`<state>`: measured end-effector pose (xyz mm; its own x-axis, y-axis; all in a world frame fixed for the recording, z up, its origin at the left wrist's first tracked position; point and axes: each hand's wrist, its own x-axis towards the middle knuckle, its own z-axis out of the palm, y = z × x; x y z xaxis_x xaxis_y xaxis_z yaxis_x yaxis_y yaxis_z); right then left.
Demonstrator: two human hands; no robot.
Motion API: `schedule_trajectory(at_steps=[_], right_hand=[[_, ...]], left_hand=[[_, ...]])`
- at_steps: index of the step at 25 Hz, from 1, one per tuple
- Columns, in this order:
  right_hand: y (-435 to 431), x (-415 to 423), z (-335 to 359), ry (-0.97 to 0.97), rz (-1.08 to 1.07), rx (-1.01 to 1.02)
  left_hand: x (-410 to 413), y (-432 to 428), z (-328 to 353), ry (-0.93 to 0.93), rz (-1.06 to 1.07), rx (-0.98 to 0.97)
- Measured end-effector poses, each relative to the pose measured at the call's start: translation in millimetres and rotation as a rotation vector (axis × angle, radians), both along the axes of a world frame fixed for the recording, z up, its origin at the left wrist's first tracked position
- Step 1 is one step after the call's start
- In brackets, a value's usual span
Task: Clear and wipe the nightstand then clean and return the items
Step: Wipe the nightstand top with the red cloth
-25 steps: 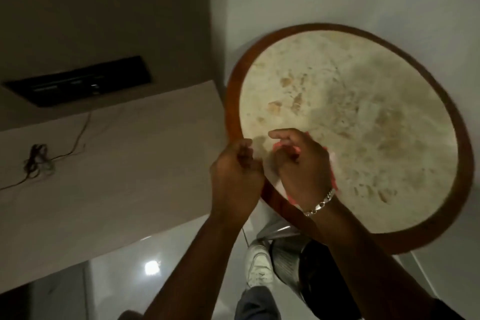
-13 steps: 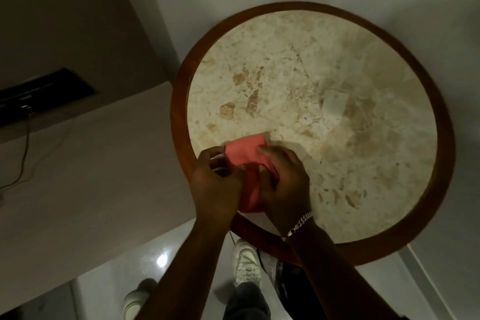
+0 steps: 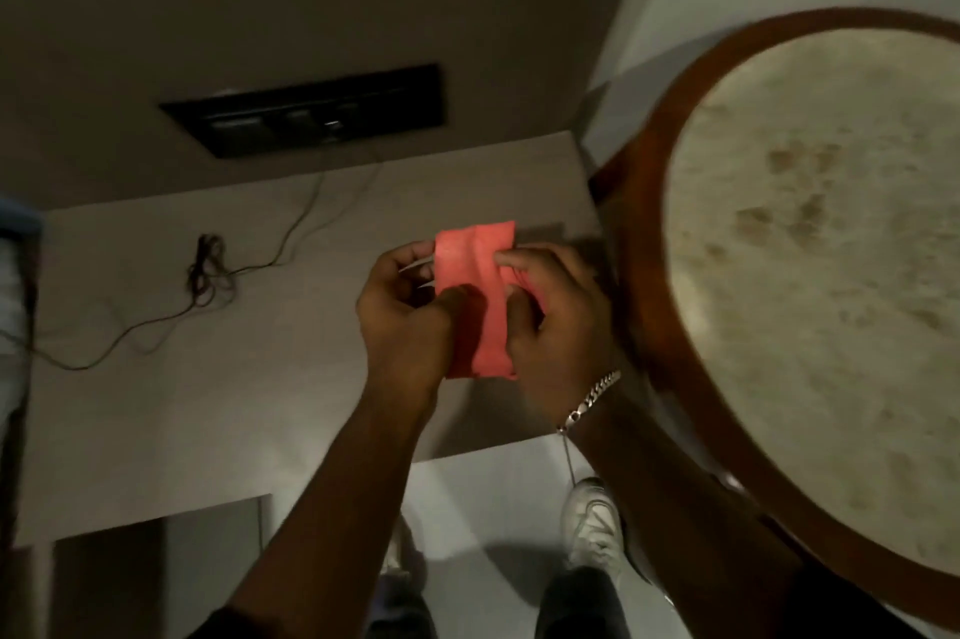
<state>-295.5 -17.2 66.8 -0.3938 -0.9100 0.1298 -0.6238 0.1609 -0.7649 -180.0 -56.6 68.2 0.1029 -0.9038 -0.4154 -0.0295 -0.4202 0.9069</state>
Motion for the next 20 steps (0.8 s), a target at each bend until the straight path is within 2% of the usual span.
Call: schedule_trajectory(at_steps=[5, 8, 10, 12, 14, 17, 20], right_hand=[[-68.0, 83.9, -57.2, 0.071, 0.057, 0.061], [-93.6, 110.8, -85.7, 0.254, 0.086, 0.107], [-100.6, 126.0, -100.2, 0.330, 0.175, 0.127], [-102.3, 137.6, -111.6, 0.414, 0.277, 0.269], [-110.1, 139.9, -127.7, 0.542, 0.308, 0.407], [-140.4, 137.4, -139.8, 0.654, 0.290, 0.429], [-175.6, 147.8, -146.0, 0.642, 0.246, 0.411]], left_hand=[[76.2, -63.1, -64.5, -0.078, 0.045, -0.063], [107.4, -90.2, -89.5, -0.186, -0.084, -0.114], [130.7, -94.3, -99.6, -0.357, -0.254, -0.255], [150.8, -95.3, -111.1, -0.549, -0.453, -0.426], [170.7, -109.1, -123.0, -0.651, -0.585, -0.447], [196.2, -140.2, -136.4, -0.775, -0.627, -0.452], [218.0, -157.5, -148.3, -1.007, -0.676, -0.507]])
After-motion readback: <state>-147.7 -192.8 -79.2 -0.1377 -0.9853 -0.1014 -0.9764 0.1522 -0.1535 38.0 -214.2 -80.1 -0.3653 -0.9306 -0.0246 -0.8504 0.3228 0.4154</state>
